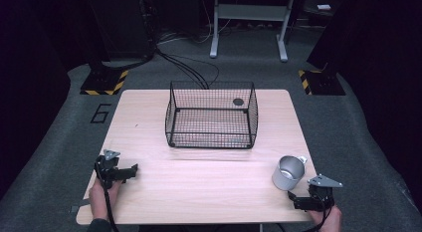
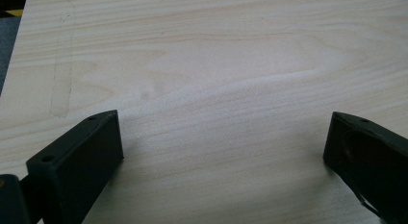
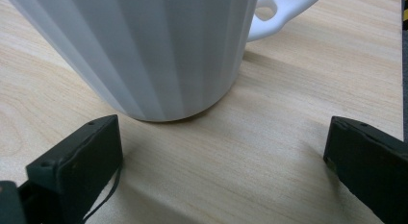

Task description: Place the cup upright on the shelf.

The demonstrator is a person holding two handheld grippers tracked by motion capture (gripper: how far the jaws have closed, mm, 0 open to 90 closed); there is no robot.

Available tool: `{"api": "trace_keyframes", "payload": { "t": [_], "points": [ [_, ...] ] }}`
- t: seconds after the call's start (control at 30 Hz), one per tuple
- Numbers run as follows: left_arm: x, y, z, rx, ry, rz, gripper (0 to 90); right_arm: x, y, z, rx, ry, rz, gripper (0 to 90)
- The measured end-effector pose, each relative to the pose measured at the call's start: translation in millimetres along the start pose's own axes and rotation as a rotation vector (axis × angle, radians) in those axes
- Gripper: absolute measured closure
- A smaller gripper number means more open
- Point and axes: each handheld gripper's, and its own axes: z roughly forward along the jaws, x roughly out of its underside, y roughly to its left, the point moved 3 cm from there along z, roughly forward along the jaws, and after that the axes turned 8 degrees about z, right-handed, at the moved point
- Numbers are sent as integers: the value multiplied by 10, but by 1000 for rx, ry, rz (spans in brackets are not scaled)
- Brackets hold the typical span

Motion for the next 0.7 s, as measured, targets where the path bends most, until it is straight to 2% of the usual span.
{"api": "trace_keyframes", "payload": {
  "t": [0.53, 0.57, 0.7],
  "points": [
    [0, 1, -1, -1, 1, 1, 2, -8, -5, -3, 18, 5, 17, 0],
    [0, 1, -1, -1, 0, 1, 1, -14, -14, -4, 18, 12, 4, 0],
    [0, 0, -1, -1, 0, 1, 2, -19, -7, -8, 19, 24, 6, 0]
  ]
}}
